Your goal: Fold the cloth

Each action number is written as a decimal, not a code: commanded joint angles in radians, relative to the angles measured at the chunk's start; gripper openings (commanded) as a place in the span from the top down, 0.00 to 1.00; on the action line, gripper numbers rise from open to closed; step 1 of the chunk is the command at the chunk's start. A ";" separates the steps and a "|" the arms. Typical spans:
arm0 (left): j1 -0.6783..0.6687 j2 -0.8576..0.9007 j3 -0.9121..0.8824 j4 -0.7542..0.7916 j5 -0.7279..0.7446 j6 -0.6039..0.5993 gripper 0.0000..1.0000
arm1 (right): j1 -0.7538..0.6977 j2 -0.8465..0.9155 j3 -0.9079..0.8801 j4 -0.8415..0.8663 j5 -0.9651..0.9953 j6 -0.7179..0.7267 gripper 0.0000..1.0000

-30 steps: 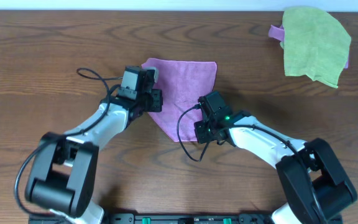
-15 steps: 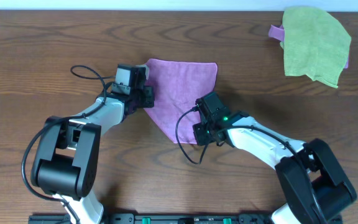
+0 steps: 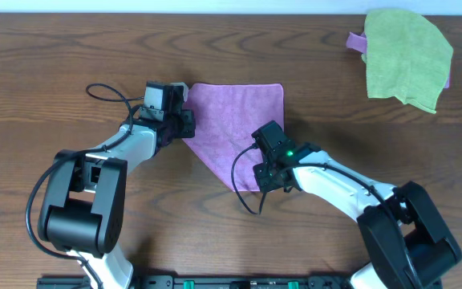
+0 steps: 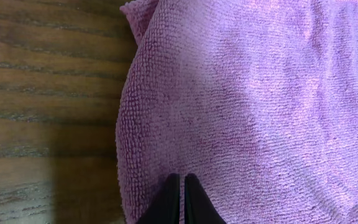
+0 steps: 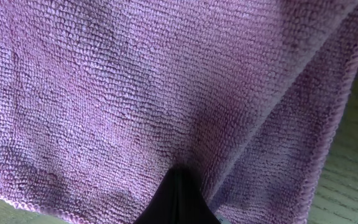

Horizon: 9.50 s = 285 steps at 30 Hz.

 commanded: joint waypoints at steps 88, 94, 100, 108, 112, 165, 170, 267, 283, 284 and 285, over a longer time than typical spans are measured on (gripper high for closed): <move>-0.049 0.317 0.340 -0.097 0.023 0.171 0.94 | -0.010 0.024 0.005 0.069 0.047 0.063 0.99; -0.050 0.401 0.484 -0.132 0.023 0.172 0.94 | -0.011 0.024 0.005 0.069 0.048 0.063 0.99; -0.055 0.460 0.594 -0.201 0.046 0.180 0.94 | -0.011 0.024 0.005 0.069 0.115 0.063 0.99; -0.075 0.460 0.598 -0.211 0.055 0.183 0.94 | -0.027 0.024 0.005 0.068 0.241 0.087 0.99; -0.086 0.460 0.598 -0.228 0.098 0.183 0.94 | -0.048 0.024 0.006 0.076 0.261 0.101 0.99; -0.087 0.459 0.655 -0.306 0.104 0.209 0.94 | 0.156 -0.111 -0.160 0.322 -0.185 0.254 0.99; -0.087 0.459 0.655 -0.306 0.104 0.209 0.94 | 0.149 -0.092 -0.160 0.329 -0.184 0.254 0.99; 0.049 -0.076 0.655 -0.801 -0.003 0.211 0.05 | -0.092 0.130 0.347 0.302 0.029 0.237 0.71; 0.012 -0.115 0.509 -0.885 0.154 0.265 0.05 | -0.129 0.130 0.366 0.344 0.028 0.265 0.74; 0.008 -0.115 0.497 -0.882 0.155 0.265 0.05 | -0.129 0.130 0.366 0.346 0.028 0.265 0.74; 0.001 -0.115 0.480 -0.877 0.163 0.265 0.05 | -0.129 0.130 0.366 0.346 0.029 0.265 0.74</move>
